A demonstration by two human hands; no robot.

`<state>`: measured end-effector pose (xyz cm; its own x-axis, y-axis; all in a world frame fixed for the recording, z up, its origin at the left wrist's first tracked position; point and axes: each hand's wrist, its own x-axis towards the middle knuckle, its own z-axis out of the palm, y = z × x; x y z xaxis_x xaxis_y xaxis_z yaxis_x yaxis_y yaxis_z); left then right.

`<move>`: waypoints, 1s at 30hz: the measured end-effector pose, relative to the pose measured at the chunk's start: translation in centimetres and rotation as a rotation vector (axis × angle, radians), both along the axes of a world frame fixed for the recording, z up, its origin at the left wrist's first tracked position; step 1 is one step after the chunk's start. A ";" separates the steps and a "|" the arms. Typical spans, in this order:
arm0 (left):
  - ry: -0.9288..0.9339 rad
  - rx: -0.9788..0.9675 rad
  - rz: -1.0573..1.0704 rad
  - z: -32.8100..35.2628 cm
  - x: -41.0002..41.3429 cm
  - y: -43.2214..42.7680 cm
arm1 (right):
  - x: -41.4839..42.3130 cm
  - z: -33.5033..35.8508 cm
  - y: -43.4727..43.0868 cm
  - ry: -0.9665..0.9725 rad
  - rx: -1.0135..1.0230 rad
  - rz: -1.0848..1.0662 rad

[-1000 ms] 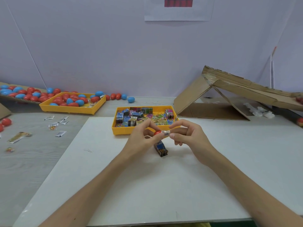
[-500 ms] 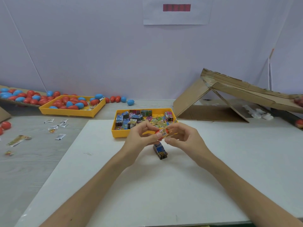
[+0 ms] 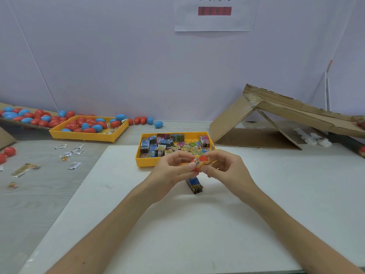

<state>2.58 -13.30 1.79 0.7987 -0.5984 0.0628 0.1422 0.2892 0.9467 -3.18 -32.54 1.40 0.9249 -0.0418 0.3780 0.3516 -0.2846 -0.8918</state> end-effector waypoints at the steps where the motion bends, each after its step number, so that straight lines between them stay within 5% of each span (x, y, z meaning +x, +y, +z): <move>1: 0.026 -0.011 -0.020 0.1 0.0 0.0 | 0.0 0.0 0.0 -0.004 -0.007 -0.002; 9: 0.184 -0.062 -0.169 0.3 0.2 0.3 | -0.1 -0.4 0.2 -0.119 -0.112 -0.086; 16: 0.071 0.045 -0.094 0.3 -0.1 0.1 | -0.4 -0.3 0.6 -0.281 -0.274 -0.107; 30: 0.160 -0.060 -0.155 0.2 0.0 0.1 | -0.5 -0.3 0.6 -0.284 -0.366 -0.108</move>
<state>2.55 -13.21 1.94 0.7004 -0.7135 -0.0185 0.3365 0.3073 0.8901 -3.66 -31.91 1.10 0.7807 0.0509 0.6229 0.5180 -0.6103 -0.5993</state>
